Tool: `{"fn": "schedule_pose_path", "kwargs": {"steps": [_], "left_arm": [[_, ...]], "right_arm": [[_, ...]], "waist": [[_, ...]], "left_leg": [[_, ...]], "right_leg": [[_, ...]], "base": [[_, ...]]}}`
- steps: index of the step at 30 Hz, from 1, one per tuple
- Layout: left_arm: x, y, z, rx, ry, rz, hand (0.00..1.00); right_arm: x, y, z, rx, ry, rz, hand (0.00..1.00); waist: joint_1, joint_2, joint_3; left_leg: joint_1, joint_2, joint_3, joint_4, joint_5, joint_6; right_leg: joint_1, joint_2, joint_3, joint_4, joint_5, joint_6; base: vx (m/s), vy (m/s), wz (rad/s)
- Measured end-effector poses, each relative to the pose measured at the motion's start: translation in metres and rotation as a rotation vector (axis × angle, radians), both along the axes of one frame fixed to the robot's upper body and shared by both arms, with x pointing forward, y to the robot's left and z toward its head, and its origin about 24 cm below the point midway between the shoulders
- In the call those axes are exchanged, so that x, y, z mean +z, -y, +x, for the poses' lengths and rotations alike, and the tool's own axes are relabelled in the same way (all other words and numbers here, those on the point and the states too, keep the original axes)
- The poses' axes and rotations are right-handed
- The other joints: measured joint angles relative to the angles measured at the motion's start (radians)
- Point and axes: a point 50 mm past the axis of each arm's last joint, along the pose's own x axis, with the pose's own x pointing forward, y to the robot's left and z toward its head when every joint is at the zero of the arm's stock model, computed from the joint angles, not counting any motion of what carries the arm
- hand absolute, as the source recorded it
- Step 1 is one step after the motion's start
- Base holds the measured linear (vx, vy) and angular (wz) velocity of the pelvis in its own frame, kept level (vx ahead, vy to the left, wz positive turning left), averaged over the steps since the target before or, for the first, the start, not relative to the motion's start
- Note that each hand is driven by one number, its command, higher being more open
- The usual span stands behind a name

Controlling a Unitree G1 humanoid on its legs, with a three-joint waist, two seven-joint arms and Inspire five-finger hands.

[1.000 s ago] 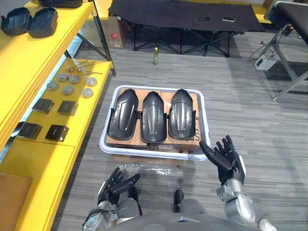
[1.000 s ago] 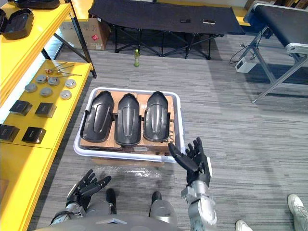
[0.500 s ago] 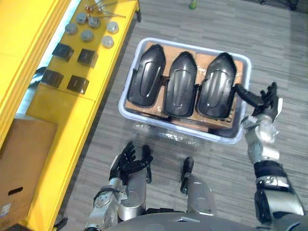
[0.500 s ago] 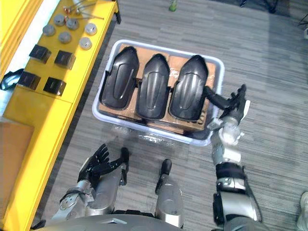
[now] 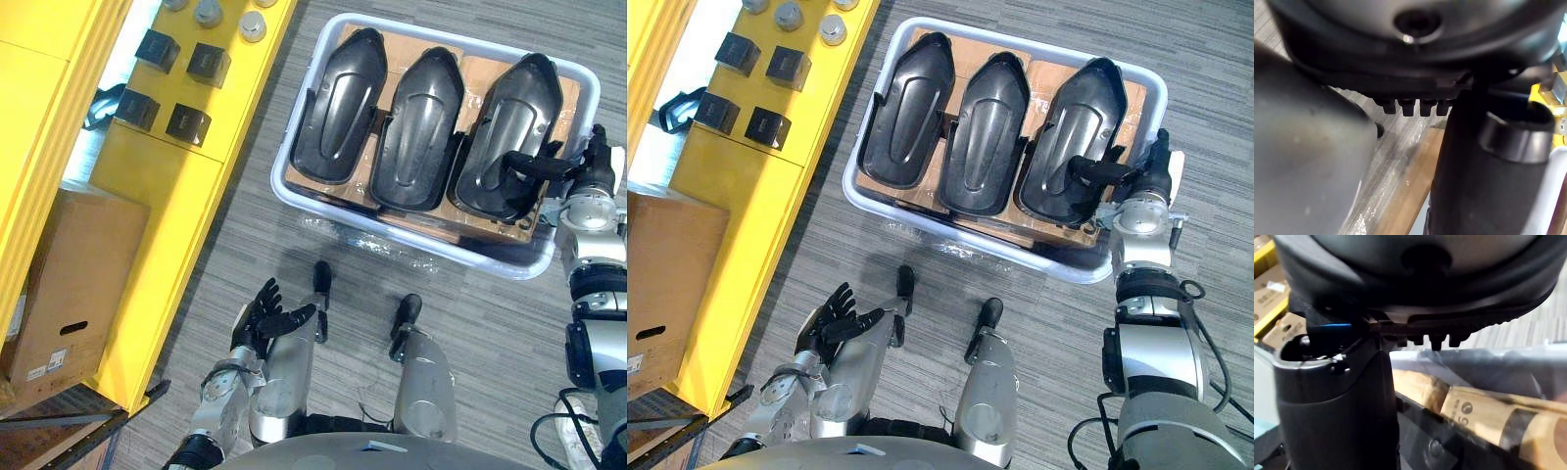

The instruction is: Walk over and take three plastic housings, then place them on the shelf

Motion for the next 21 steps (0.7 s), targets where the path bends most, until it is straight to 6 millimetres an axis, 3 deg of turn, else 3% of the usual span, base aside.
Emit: {"fn": "schedule_pose_path", "kwargs": {"steps": [7,13,21], "left_arm": [[-0.010,-0.008,-0.008,0.055,-0.077,-0.058,1.00],[-0.010,-0.011,-0.008,0.074,-0.081,-0.071,1.00],[-0.008,-0.012,-0.017,0.103,-0.089,-0.090,1.00]], "right_arm": [[0.008,0.005,0.000,-0.027,-0.147,-0.214,0.00],[0.008,0.013,-0.005,-0.096,-0.218,-0.249,0.00],[-0.013,0.016,-0.012,-0.117,-0.279,-0.181,0.00]], "waist": [[0.011,-0.001,0.001],[0.010,-0.014,0.009],[0.010,-0.022,0.014]], "left_leg": [[-0.003,0.000,-0.018,0.009,0.003,-0.010],[0.007,0.001,-0.015,-0.022,0.028,-0.009],[0.114,0.004,0.002,-0.094,0.042,-0.012]], "right_leg": [[-0.004,-0.009,-0.015,0.034,-0.025,-0.007],[-0.011,-0.010,-0.012,0.038,-0.023,-0.007],[0.071,-0.004,-0.010,0.001,-0.022,-0.006]], "base": [[-0.03,0.001,0.10],[0.00,0.001,0.00],[0.04,-0.011,-0.05]]}}
